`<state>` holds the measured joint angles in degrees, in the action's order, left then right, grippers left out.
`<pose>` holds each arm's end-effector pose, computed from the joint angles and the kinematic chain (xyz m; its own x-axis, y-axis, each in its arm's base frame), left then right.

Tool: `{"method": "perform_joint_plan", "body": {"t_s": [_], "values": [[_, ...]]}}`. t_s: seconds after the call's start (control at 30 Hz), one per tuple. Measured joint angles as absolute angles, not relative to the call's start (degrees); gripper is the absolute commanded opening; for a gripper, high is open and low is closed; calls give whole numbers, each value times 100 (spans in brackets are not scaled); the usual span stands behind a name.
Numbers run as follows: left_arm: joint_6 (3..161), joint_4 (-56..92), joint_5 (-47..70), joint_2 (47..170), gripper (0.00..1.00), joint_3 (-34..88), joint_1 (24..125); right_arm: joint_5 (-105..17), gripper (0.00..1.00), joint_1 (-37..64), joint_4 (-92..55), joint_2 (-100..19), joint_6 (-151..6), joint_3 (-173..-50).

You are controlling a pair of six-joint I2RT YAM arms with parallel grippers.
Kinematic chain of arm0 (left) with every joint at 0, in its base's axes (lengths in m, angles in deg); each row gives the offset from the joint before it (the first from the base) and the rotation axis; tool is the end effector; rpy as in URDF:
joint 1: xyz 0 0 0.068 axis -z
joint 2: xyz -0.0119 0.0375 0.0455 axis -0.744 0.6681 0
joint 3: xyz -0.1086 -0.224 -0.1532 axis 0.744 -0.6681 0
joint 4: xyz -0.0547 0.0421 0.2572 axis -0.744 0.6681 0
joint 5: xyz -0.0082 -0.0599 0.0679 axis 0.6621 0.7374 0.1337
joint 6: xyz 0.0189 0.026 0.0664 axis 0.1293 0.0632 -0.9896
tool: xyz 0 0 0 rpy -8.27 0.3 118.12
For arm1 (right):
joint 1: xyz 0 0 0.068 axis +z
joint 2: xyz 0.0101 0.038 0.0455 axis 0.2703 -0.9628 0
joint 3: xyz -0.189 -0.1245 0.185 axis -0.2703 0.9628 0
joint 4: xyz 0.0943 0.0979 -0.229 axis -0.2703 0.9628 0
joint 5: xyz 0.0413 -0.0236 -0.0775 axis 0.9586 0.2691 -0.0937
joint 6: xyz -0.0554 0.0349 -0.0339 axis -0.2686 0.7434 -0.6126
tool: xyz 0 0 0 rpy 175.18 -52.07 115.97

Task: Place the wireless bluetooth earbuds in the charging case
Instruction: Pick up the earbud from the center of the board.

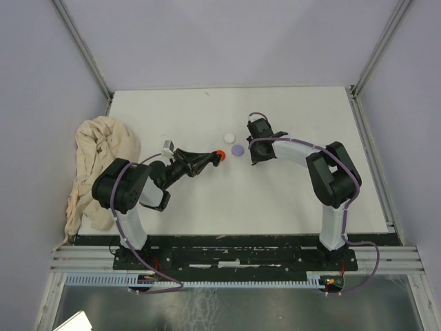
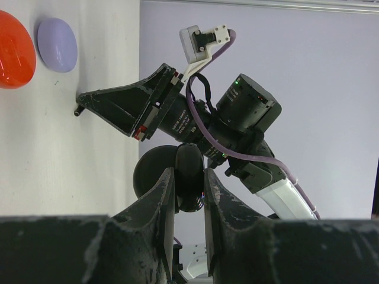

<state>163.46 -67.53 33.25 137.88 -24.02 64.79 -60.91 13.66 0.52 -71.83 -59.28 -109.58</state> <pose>0.2847 -0.1179 0.1520 -0.7309 -0.6819 0.0265 0.0146 -0.0545 -0.9984 0.3818 0.2037 0.1522 -0.8375 -0.0801 -0.5405 -0.1325 0.9894 0.0588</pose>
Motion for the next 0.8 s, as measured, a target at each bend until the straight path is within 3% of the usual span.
{"method": "perform_joint_plan", "body": {"t_s": [0.4,0.8], "values": [[16346,-6742,3325,13791,3,-2395,6474,-6478,5,1550,-274,-6280,-6308,-10704],[16337,-6089,3333,13657,3,-2124,6540,-7997,3,3187,-1183,-4825,-7565,-10304]]}}
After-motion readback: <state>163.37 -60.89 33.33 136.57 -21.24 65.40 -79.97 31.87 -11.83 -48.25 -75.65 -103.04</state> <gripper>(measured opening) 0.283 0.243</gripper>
